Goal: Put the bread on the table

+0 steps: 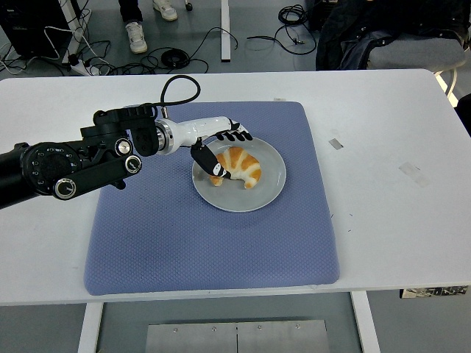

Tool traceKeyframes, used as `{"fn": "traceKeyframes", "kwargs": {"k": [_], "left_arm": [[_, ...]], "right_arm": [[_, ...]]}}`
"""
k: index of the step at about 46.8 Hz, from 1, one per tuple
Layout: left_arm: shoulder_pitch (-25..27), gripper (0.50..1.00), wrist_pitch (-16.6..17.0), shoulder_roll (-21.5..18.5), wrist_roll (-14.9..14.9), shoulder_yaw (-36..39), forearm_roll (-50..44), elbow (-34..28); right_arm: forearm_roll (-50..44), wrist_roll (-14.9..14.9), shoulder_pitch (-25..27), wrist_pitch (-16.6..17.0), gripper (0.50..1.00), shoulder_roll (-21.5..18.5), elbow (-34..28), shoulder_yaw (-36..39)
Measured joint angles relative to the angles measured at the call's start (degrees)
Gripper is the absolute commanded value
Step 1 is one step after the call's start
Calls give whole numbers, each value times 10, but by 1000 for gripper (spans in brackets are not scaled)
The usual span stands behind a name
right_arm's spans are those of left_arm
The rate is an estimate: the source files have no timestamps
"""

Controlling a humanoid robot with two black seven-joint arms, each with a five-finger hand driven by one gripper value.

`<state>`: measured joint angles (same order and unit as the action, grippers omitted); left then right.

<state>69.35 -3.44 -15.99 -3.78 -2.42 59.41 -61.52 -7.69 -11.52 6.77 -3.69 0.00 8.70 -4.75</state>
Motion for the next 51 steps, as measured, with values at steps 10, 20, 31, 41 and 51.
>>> {"fn": "traceKeyframes", "kwargs": {"k": [10, 20, 31, 41, 51], "left_arm": [[-1, 822, 5, 8, -1, 8, 0, 1], [-4, 815, 5, 9, -1, 8, 1, 1], [-4, 780, 5, 8, 1, 9, 1, 1], [-4, 740, 5, 7, 1, 18, 15, 1], [-3, 713, 5, 4, 1, 23, 22, 2]], "right_arm": [[0, 0, 0, 0, 1000, 0, 0, 0], [0, 0, 0, 0, 1000, 0, 0, 0], [0, 0, 0, 0, 1000, 0, 0, 0], [0, 0, 0, 0, 1000, 0, 0, 0], [0, 0, 0, 0, 1000, 0, 0, 0]]}}
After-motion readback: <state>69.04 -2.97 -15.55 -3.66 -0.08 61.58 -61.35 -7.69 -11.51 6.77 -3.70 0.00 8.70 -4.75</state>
